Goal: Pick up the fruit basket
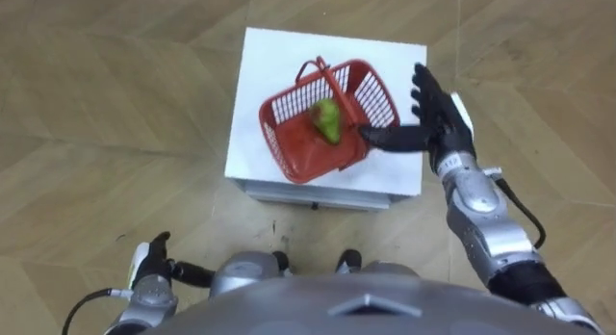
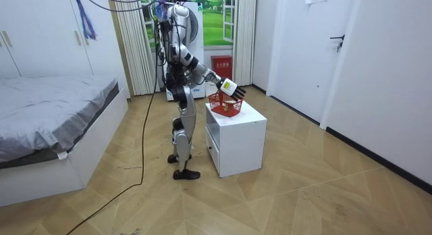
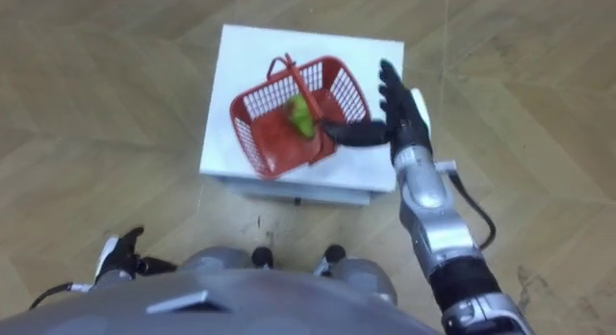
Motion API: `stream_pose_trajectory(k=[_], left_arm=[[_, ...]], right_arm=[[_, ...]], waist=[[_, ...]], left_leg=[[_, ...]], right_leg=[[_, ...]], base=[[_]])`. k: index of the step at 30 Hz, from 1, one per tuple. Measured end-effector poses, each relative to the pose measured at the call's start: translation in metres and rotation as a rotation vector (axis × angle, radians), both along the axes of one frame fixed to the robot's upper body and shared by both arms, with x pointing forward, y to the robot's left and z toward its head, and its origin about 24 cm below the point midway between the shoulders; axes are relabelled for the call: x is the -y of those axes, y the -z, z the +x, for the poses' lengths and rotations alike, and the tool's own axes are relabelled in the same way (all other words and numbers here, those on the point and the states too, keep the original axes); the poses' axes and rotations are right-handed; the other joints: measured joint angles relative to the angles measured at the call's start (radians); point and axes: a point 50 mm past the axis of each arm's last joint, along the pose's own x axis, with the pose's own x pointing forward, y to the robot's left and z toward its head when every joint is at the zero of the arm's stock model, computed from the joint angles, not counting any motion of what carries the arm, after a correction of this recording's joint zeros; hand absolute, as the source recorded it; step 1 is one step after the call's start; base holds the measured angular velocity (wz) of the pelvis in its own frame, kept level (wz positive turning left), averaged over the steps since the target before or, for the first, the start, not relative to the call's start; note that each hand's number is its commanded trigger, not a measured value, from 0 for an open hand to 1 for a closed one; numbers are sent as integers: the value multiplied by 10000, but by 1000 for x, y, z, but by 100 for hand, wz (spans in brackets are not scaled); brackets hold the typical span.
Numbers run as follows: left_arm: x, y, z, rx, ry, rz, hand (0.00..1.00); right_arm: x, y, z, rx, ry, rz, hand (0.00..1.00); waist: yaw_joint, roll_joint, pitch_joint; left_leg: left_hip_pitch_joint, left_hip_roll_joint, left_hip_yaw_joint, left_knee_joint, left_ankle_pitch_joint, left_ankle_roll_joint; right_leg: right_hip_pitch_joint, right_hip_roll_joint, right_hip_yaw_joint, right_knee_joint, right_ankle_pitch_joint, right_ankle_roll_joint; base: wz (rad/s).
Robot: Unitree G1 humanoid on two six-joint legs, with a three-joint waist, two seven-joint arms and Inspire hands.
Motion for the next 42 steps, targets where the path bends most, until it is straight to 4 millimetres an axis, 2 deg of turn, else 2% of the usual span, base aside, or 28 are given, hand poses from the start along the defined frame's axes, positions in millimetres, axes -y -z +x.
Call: stream_pose_trajectory(k=[6, 11, 13, 17, 20, 22, 23, 25, 28, 32, 36, 42], left_arm=[[-4, -1, -4, 10, -394, 19, 0], [-7, -1, -6, 30, -764, 25, 0], [-6, -1, -7, 57, -970, -39, 0], [-8, -3, -8, 281, -1178, -55, 0], [-11, -3, -11, 288, -1309, -27, 0], [-12, -4, -14, 285, -1459, 20, 0], [-12, -4, -16, 280, -1487, 40, 0], [-11, -3, -17, 227, -1450, -31, 0], [-9, -2, -20, -63, -1249, -323, 0], [-6, 1, -30, -850, -848, -543, 0], [-6, 4, -53, -2057, -954, -653, 0], [-5, 5, -65, -2870, -1179, -943, 0]], right_arm=[[18, 3, -11, -181, 1218, -356, 0], [30, 1, -20, -27, 2067, -663, 0], [33, 5, -29, -258, 2269, -739, 0], [43, 24, -51, -1345, 2652, -1046, 0], [54, 51, -82, -3159, 2925, -1377, 0], [60, 69, -113, -4628, 3021, -1410, 0], [61, 72, -120, -4956, 3056, -1386, 0], [66, 83, -150, -6305, 3223, -1264, 0], [62, 90, -169, -7394, 3063, -779, 0], [54, 97, -182, -8268, 2917, -268, 0], [53, 99, -188, -9010, 2553, -110, 0], [54, 101, -188, -9775, 1602, -338, 0]], waist=[[-111, -7, 12], [-129, 65, 33], [-119, 121, 54], [-335, 171, 15], [-436, 131, 7], [-432, 87, -19], [-426, 86, -19], [-397, 108, -6], [-397, 123, -3], [-361, 87, 36], [-404, 61, 14], [-374, 5, 9]], left_leg=[[371, 16, 225, -128, -5, 5], [515, 11, 304, -197, -6, 9], [632, 15, 368, -223, -8, 11], [675, 6, 377, -218, -14, 20], [825, -4, 374, -245, -33, 24], [836, -9, 378, -231, -84, 19], [852, -7, 379, -215, -85, 18], [977, 0, 401, -220, -95, 13], [999, 4, 358, -214, -145, 9], [1107, -5, 307, -214, -159, 5], [1183, -13, 211, -156, -224, 1], [1209, -15, 39, -89, -229, 0]], right_leg=[[217, 34, 204, -12, -9, 12], [246, 45, 352, -3, -10, 11], [308, 46, 373, -6, -11, 12], [350, 39, 381, -3, -17, 20], [545, 32, 388, 6, -100, 23], [585, 35, 488, 1, -168, 17], [596, 37, 487, -1, -168, 17], [689, 44, 500, -10, -180, 19], [777, 42, 392, -13, -209, 17], [901, 46, 360, -40, -241, 26], [1034, 23, 230, -30, -336, 35], [1148, 1, 23, -14, -385, 42]], base=[[-10], [-8], [-6], [-1], [1], [0], [0], [0], [3], [4], [7], [11]])
